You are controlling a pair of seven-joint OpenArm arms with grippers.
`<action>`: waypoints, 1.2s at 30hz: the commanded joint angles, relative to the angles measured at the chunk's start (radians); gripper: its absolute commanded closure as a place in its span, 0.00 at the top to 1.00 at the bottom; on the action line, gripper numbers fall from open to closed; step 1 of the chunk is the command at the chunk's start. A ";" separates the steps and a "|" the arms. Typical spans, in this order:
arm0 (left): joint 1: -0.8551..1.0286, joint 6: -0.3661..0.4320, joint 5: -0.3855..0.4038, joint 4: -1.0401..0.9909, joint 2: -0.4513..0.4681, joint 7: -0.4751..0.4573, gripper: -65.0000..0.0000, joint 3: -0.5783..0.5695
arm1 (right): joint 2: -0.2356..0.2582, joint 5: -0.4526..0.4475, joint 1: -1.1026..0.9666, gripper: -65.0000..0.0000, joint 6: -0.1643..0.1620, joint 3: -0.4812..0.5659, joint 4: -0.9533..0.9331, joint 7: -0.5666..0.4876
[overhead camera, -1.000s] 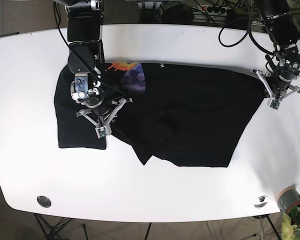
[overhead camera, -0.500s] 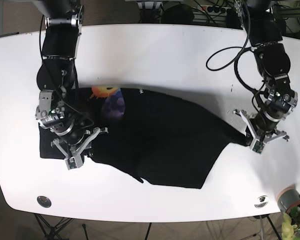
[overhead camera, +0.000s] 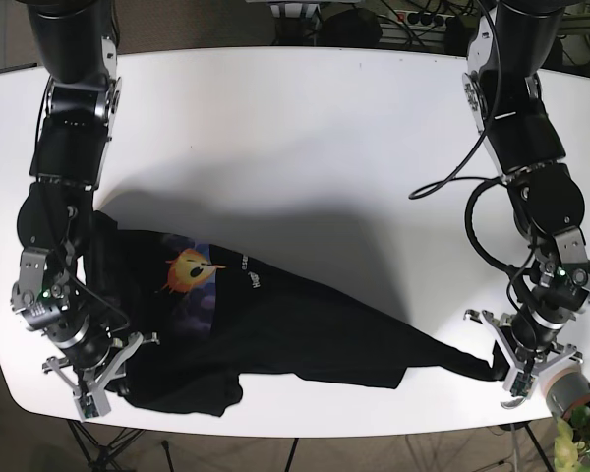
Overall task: Fold the T-shirt properly
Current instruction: 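Grasp the shirt fabric with the right gripper and smooth it, then lift the black shirt by two edge points with both grippers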
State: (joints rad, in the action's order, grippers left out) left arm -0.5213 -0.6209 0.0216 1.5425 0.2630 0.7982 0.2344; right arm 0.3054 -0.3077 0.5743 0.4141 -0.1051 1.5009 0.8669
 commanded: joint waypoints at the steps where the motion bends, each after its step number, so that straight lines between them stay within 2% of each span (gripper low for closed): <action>1: -0.093 0.005 0.016 -0.024 0.009 -0.027 0.00 0.006 | 0.015 -0.009 0.103 0.03 0.022 -0.003 -0.019 -0.025; 5: -0.185 0.003 0.018 -0.113 0.009 -0.090 0.00 0.001 | 0.039 -0.009 0.226 0.03 0.044 0.003 -0.127 -0.019; 10: -0.288 -0.001 0.016 -0.238 0.023 -0.171 0.00 0.000 | 0.047 -0.009 0.362 0.03 0.059 0.080 -0.214 -0.018; 16: -0.440 -0.003 0.018 -0.383 0.046 -0.213 0.00 -0.023 | 0.048 -0.018 0.507 0.03 0.062 0.126 -0.282 -0.015; 26: -0.646 -0.004 0.022 -0.439 0.111 -0.224 0.00 -0.030 | 0.050 -0.015 0.714 0.03 0.062 0.207 -0.282 0.022; 32: -0.635 -0.004 0.022 -0.406 0.121 -0.219 0.00 -0.028 | 0.070 -0.018 0.728 0.03 0.062 0.201 -0.265 0.036; 36: -0.550 -0.004 0.022 -0.322 0.121 -0.217 0.00 -0.025 | 0.079 -0.020 0.640 0.03 0.062 0.199 -0.191 0.038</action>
State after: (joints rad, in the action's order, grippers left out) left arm -1.0737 -0.6289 0.0299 1.1610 0.3809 0.6075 0.2081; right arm 0.3759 -0.3176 1.2201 0.4751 0.0982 1.2484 0.9257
